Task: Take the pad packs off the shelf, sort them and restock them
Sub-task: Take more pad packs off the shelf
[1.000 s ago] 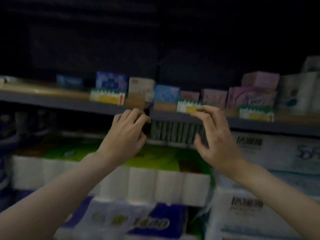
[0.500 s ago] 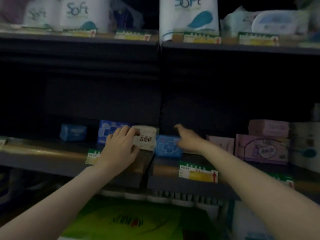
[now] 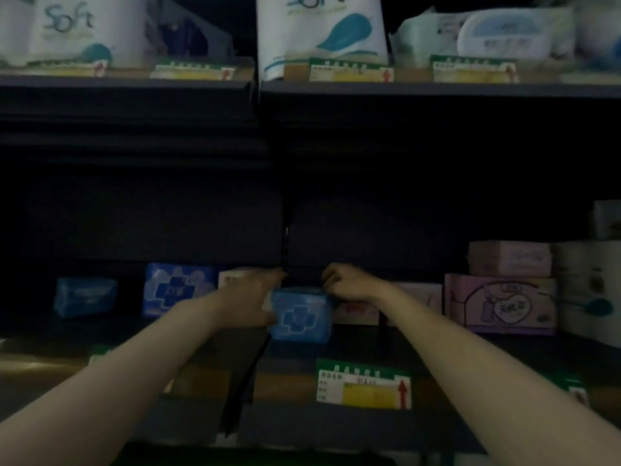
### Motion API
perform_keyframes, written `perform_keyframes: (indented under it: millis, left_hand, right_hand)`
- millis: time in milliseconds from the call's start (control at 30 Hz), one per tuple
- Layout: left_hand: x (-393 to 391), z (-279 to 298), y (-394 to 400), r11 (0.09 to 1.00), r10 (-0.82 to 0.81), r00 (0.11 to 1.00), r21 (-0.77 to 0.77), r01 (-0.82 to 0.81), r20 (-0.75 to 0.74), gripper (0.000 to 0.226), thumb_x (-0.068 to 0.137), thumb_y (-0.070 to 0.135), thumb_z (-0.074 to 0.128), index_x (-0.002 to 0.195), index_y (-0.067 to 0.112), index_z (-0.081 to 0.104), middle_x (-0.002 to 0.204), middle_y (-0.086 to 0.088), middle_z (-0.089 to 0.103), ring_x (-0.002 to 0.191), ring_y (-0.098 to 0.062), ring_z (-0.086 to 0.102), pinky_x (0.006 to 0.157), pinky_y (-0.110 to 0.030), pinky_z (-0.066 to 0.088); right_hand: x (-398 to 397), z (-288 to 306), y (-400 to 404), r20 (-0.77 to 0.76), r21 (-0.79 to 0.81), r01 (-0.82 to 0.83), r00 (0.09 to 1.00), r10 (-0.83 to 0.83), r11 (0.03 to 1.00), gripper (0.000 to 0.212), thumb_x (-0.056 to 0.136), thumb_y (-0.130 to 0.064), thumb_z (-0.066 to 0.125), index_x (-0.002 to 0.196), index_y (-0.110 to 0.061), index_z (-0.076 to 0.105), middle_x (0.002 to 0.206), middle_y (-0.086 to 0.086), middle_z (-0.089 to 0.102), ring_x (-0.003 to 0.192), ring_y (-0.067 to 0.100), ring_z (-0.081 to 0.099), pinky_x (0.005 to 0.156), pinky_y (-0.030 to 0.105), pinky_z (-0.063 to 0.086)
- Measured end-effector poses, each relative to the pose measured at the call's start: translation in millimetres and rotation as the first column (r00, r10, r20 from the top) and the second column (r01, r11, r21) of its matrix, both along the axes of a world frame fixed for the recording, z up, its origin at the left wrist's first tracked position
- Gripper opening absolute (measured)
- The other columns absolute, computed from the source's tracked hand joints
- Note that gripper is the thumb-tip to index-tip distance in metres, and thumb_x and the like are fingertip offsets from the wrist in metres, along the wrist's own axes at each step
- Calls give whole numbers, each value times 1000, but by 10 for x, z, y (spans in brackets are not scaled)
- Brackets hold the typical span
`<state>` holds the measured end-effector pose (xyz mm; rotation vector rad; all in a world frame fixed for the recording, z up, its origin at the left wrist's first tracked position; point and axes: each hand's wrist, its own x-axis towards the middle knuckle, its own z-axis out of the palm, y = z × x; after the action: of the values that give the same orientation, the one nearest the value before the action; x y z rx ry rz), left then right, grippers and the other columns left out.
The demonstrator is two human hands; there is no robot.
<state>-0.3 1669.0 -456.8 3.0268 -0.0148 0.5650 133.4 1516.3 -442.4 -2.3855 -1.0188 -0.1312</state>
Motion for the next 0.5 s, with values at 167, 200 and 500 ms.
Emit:
perform_keyframes:
  millis: [167,200,500]
  left_hand:
    - [443,21,-187,997,67,960,43,-57,-273,88,85,31,66,150,22,7,150,-4,29,130,-19,37,102,-23,35]
    - [501,34,-215,994,95,955,70,-78,-282,88,84,33,67,150,22,10,147,-4,32,128,-20,40,101,-24,37]
    - [716,59,-384,911,326,919,334,-243,-220,89,77,48,71,147,17,25,145,-8,33,132,-29,32,107,-46,34]
  right_hand:
    - [240,133,-255,-4,78,56,998,-56,995,31,92,1,42,120,-6,51,121,18,58,98,26,60,85,34,50]
    - [327,116,-302,119,-75,124,986,-115,989,39,93,-4,42,132,-8,43,130,16,51,110,27,55,91,34,48]
    - [619,-43,-291,344,-251,291,918,-196,923,78,82,-43,64,143,-19,22,146,9,30,133,28,31,108,36,25]
